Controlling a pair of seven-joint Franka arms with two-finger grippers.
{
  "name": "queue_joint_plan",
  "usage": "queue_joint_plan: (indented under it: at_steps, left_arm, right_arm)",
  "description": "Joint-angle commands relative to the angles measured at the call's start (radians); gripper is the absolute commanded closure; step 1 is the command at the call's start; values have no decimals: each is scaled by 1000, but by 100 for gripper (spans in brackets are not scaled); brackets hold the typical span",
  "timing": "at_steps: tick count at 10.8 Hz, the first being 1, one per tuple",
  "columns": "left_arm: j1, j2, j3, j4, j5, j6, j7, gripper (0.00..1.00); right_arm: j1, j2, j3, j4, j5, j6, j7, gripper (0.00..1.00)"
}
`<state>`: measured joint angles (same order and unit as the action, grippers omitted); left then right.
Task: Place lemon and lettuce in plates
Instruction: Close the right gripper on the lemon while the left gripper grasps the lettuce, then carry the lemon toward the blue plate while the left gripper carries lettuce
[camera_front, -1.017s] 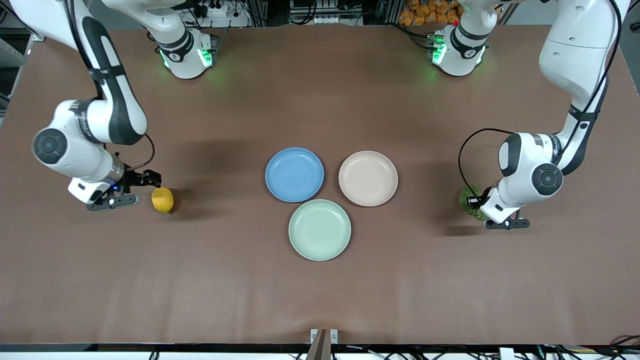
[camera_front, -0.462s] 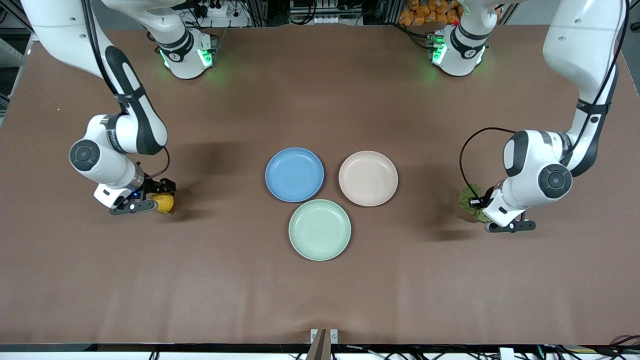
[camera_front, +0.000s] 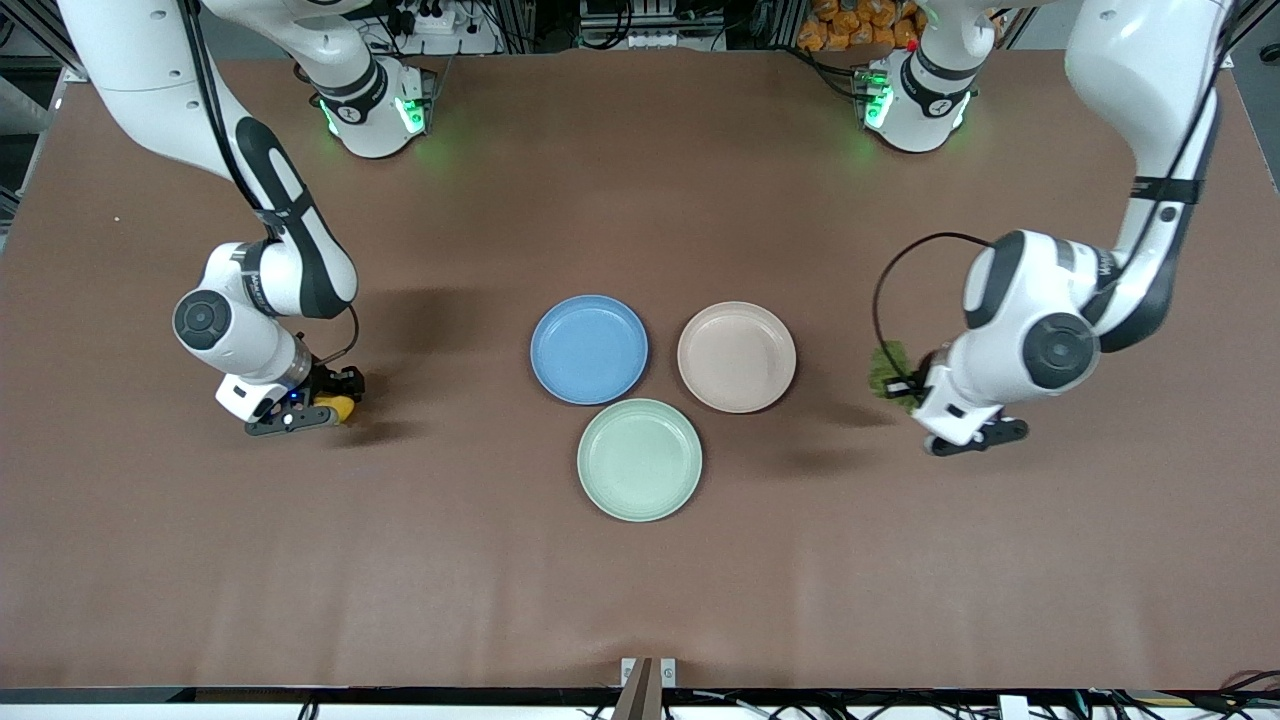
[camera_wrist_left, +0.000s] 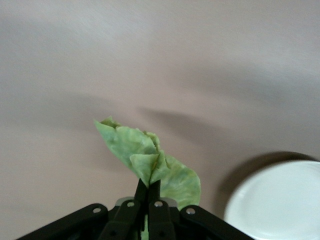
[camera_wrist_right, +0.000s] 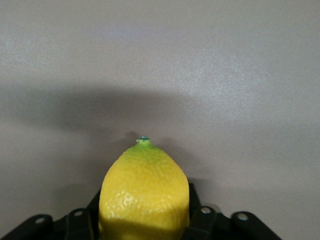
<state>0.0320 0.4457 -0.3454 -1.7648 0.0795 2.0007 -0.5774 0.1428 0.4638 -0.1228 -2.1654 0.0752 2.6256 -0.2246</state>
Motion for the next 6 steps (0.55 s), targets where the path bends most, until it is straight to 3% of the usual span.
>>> queue_joint_plan:
  at_steps: [1,4,6]
  left_arm:
    - [-18,43,-66,30,9,-19,-169,100]
    - [-127,105,-66,74,9,-10,-332,100]
    - [-191,157,-64,80,11,-3,-415,100]
  right_arm:
    - [6,-11,5,27,17,-34,-31,92]
    - [40,-28,11,117,23,-217,-10,95]
    - [99,-31,57,145,23,-233,147,94]
